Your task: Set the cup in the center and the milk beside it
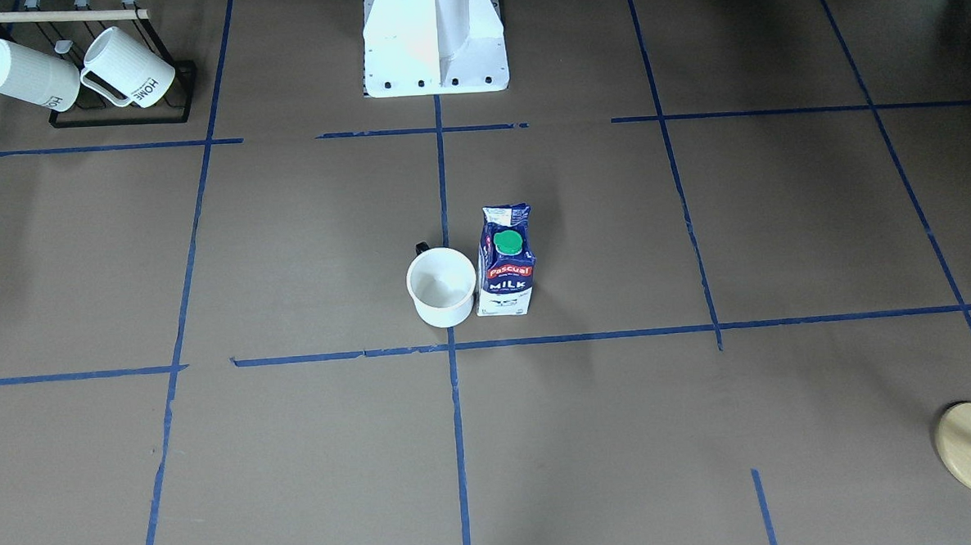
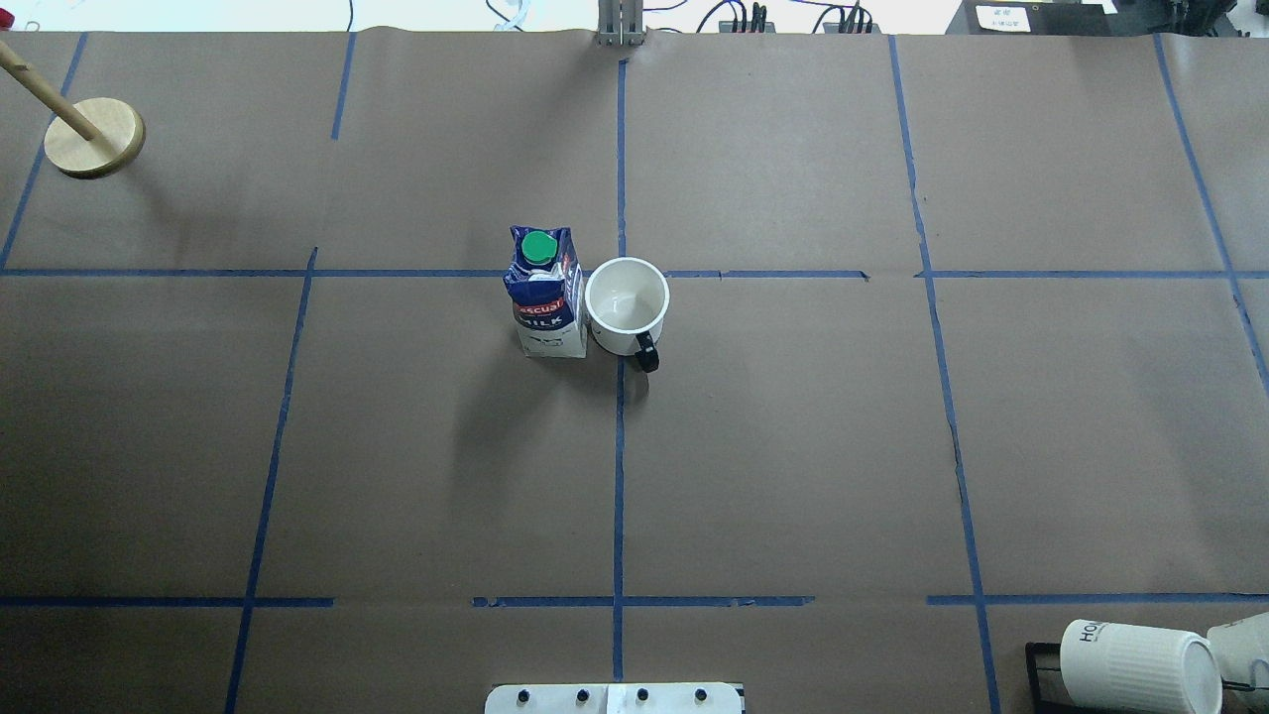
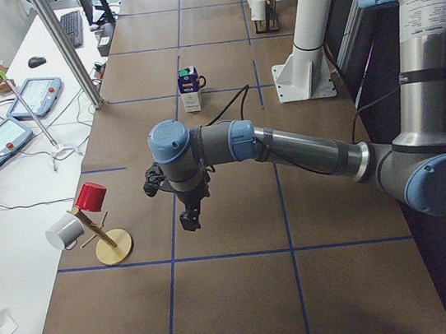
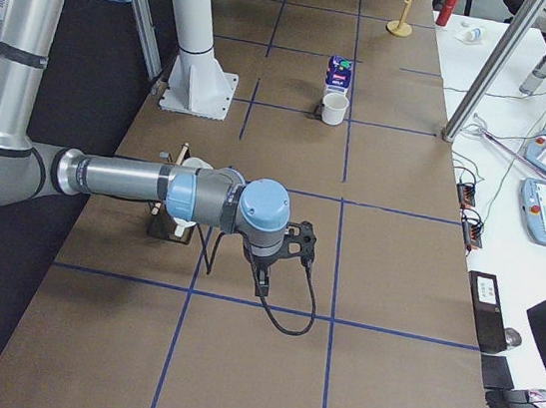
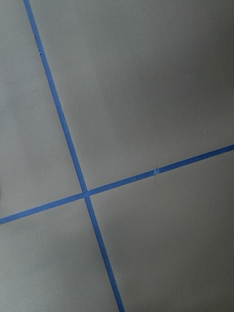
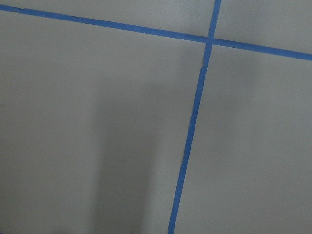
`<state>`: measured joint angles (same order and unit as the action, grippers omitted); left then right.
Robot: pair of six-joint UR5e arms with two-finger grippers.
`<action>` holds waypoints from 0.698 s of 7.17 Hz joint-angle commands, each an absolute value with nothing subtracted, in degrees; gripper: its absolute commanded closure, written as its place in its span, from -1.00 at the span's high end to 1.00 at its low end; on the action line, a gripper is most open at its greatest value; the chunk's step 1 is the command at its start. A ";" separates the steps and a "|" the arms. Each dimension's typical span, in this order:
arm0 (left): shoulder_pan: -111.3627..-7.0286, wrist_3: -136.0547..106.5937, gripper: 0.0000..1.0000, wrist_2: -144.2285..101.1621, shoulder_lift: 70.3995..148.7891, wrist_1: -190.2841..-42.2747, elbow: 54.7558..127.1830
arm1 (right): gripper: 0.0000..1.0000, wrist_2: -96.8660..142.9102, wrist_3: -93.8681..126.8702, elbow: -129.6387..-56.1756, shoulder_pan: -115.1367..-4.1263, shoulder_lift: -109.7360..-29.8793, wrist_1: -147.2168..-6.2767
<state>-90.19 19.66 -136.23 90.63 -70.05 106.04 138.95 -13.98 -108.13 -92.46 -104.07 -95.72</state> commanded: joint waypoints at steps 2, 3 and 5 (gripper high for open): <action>-90.09 19.60 1.00 -136.23 89.83 -70.14 106.00 | 1.00 138.87 -13.97 -108.19 -92.46 -104.06 -95.45; -90.09 19.60 1.00 -136.23 89.74 -70.14 106.00 | 1.00 138.95 -13.97 -108.19 -92.46 -104.06 -95.45; -90.09 19.51 1.00 -136.41 89.47 -70.14 106.00 | 1.00 139.22 -13.97 -108.28 -92.46 -103.89 -95.36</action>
<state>-90.09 19.58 -136.32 89.62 -70.13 106.00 139.05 -13.97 -108.21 -92.46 -103.97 -95.40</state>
